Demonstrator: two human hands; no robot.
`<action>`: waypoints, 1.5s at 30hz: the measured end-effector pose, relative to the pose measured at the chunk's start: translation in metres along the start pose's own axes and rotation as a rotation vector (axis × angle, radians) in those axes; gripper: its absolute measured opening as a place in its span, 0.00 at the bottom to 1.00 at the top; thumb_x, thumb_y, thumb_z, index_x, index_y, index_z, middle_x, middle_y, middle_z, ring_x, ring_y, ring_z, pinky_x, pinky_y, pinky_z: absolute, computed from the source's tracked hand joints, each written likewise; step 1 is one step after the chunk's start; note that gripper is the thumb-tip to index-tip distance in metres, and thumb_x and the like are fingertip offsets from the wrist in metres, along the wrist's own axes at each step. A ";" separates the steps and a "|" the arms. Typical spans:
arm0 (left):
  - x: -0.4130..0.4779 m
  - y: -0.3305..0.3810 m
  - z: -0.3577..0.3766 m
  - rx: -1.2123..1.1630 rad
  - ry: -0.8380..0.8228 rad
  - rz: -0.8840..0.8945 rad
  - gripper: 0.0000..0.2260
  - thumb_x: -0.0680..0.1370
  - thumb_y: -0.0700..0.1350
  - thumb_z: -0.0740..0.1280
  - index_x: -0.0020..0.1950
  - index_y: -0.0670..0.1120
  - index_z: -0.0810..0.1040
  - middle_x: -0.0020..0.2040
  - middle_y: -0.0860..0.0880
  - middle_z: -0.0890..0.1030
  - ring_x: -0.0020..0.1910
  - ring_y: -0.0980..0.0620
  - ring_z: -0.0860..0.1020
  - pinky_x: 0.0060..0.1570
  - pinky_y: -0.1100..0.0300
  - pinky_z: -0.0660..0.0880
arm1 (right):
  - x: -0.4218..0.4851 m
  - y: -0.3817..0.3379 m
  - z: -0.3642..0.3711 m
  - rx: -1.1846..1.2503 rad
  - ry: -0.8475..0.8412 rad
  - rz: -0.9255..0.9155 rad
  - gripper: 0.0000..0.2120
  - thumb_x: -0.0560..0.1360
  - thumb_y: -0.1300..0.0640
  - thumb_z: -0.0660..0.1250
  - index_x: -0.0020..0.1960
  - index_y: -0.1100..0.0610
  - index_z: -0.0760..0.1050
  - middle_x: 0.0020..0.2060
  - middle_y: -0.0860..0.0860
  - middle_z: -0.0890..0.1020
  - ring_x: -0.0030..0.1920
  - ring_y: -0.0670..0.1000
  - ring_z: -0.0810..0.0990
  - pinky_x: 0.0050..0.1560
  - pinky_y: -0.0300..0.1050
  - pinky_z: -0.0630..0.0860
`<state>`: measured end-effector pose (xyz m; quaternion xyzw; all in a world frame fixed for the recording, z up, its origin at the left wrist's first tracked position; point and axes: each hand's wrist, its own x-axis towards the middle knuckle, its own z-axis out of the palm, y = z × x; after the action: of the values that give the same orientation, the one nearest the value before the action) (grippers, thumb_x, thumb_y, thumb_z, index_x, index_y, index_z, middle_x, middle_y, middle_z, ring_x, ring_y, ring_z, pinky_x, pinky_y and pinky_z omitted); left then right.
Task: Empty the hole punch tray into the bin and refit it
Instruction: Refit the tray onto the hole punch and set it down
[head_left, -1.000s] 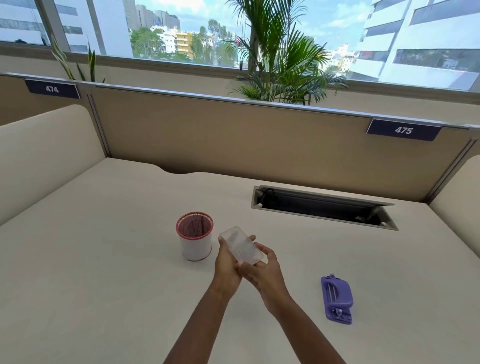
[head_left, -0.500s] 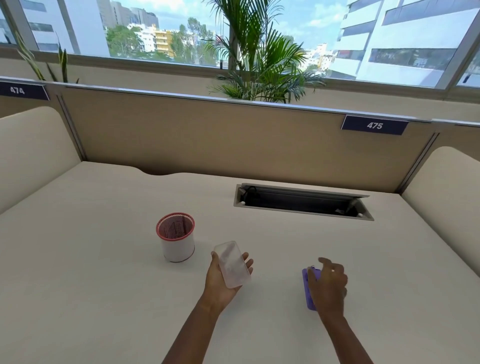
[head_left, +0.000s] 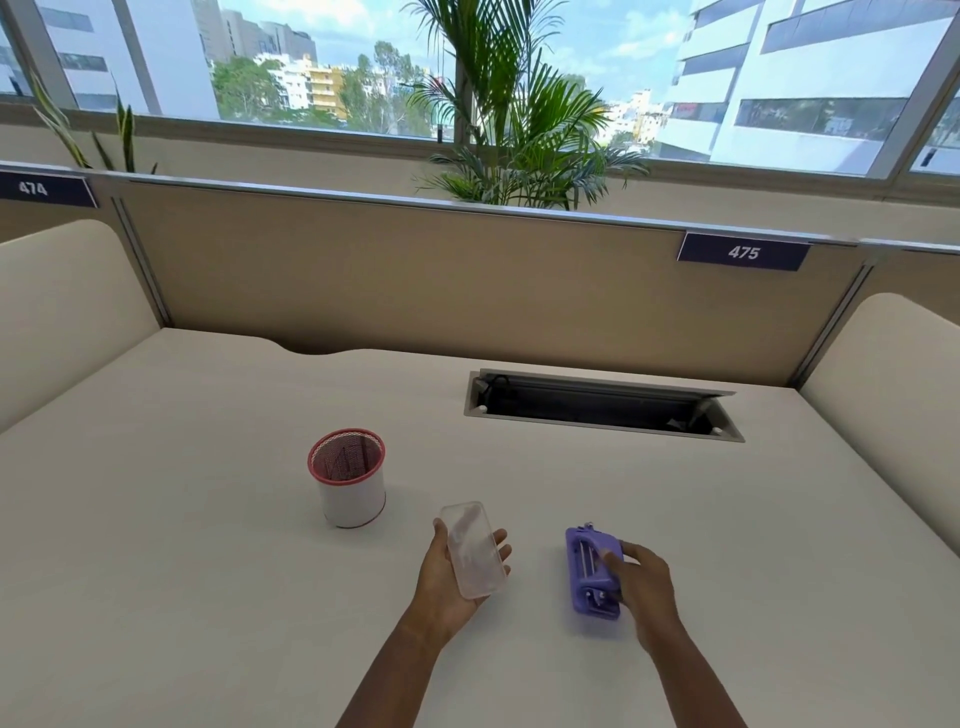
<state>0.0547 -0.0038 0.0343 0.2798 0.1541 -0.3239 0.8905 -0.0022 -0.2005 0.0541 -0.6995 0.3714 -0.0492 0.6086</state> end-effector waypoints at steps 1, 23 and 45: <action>0.000 -0.002 0.000 0.006 0.007 -0.003 0.27 0.79 0.60 0.46 0.72 0.48 0.63 0.50 0.40 0.78 0.48 0.41 0.75 0.49 0.48 0.70 | -0.006 -0.004 0.005 0.023 -0.043 -0.015 0.12 0.75 0.64 0.64 0.58 0.65 0.74 0.47 0.61 0.80 0.44 0.59 0.77 0.47 0.51 0.73; 0.004 -0.027 -0.002 -0.009 0.041 -0.027 0.21 0.79 0.58 0.53 0.51 0.43 0.77 0.37 0.40 0.86 0.34 0.43 0.85 0.38 0.51 0.81 | -0.061 -0.028 0.064 -0.009 -0.330 -0.170 0.07 0.74 0.63 0.66 0.52 0.57 0.74 0.43 0.59 0.81 0.44 0.56 0.80 0.48 0.49 0.76; -0.006 -0.032 0.000 0.089 0.079 0.058 0.21 0.81 0.55 0.49 0.50 0.43 0.77 0.35 0.42 0.86 0.37 0.44 0.82 0.40 0.51 0.77 | -0.065 -0.021 0.066 0.063 -0.265 -0.184 0.07 0.73 0.63 0.66 0.51 0.57 0.75 0.41 0.57 0.82 0.42 0.55 0.80 0.44 0.46 0.75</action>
<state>0.0292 -0.0213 0.0243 0.3360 0.1663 -0.2932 0.8795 -0.0054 -0.1092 0.0810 -0.7115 0.2204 -0.0234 0.6668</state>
